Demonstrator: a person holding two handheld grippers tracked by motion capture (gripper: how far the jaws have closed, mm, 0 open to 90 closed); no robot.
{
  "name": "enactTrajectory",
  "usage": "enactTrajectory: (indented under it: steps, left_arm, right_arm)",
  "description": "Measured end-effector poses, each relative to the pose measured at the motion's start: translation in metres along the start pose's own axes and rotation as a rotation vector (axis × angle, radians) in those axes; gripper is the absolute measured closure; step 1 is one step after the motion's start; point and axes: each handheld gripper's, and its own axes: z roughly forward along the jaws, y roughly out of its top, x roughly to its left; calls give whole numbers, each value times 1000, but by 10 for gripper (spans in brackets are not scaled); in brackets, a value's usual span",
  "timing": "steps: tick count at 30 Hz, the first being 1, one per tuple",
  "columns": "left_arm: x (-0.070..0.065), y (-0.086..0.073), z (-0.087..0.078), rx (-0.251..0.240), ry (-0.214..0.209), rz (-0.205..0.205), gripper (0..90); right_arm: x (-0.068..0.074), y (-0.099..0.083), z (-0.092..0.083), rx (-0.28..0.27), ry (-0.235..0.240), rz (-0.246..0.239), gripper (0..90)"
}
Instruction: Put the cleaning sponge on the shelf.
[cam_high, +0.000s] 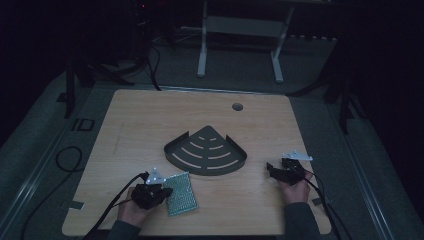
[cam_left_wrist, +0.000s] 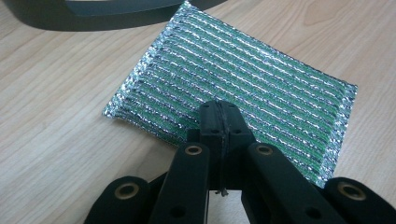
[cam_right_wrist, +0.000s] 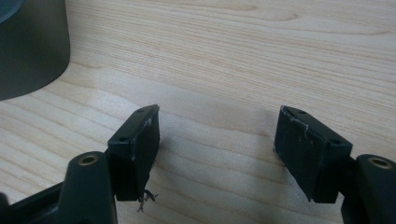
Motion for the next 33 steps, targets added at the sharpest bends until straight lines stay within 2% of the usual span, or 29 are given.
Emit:
enactTrajectory:
  steps: [7, 14, 21, 26, 33]
  left_arm:
    - [16, 1, -6, 21, 65, -42, 900]
    - [30, 3, -8, 41, 103, -67, 900]
    - [53, 2, -13, 51, 168, -105, 900]
    - [69, 3, -15, 50, 189, -126, 900]
    - [84, 9, -14, 66, 209, -125, 900]
  right_arm:
    - [0, 0, 0, 0, 0, 0, 306]
    - [0, 0, 0, 0, 0, 0, 306]
    - [0, 0, 0, 0, -1, 0, 306]
    - [0, 0, 0, 0, 0, 0, 306]
    - [0, 0, 0, 0, 0, 1, 306]
